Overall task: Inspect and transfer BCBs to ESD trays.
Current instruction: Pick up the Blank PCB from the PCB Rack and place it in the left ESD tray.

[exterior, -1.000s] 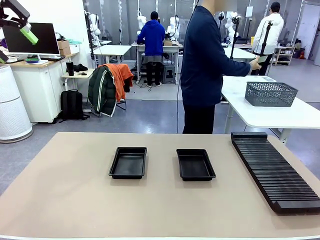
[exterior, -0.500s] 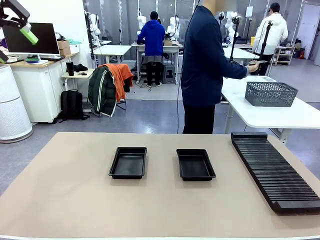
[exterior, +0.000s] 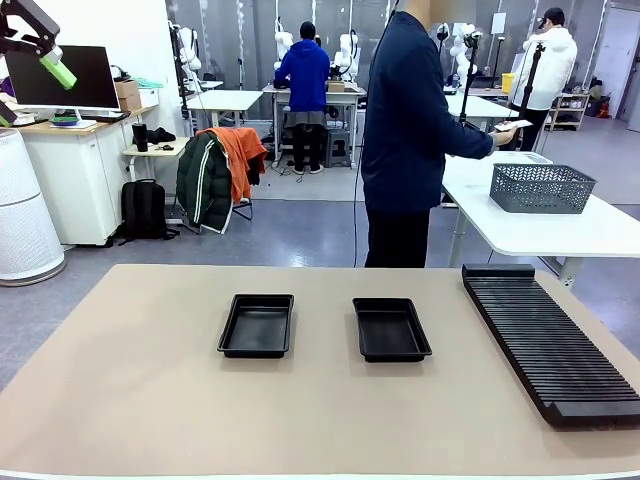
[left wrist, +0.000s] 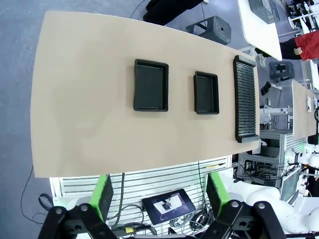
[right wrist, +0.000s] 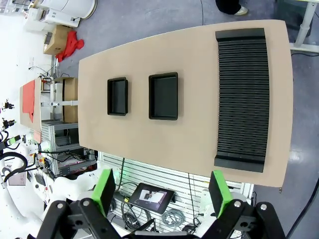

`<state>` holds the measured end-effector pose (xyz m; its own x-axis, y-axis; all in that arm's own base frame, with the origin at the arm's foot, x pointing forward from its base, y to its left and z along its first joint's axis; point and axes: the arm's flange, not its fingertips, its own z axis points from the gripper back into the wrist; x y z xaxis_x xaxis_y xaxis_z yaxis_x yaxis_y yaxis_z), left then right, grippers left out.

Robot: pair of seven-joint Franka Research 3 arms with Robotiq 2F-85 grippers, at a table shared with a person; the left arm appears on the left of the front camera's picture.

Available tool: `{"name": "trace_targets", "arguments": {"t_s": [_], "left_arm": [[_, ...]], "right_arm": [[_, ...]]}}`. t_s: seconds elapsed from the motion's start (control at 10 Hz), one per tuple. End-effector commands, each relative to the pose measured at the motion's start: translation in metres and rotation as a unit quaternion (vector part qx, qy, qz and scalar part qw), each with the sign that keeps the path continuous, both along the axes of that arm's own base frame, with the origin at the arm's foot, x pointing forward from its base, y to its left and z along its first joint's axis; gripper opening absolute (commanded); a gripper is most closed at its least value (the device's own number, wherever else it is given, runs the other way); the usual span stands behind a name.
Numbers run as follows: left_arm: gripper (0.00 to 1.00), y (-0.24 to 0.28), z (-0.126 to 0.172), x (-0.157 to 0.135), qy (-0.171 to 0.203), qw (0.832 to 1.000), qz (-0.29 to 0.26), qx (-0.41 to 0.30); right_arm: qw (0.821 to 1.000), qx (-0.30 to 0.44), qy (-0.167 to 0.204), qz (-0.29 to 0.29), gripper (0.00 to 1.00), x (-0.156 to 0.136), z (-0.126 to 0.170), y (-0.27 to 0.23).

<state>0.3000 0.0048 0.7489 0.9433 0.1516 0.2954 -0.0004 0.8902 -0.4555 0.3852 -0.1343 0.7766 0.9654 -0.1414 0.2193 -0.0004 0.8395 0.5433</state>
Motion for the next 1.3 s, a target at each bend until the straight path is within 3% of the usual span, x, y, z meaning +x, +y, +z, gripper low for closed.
{"name": "trace_targets", "arguments": {"t_s": [0.0, 1.2], "left_arm": [[1.00, -0.0002, 0.0008, -0.0005, -0.002, 1.000, 0.001, 0.000], [1.00, -0.0002, 0.0008, -0.0005, -0.002, 1.000, 0.001, 0.000]], "right_arm": [[1.000, 0.000, 0.000, 0.001, 1.00, -0.0007, -0.0001, 0.0004], [1.000, 0.000, 0.000, 0.001, 1.00, -0.0007, -0.0001, 0.0004]]}}
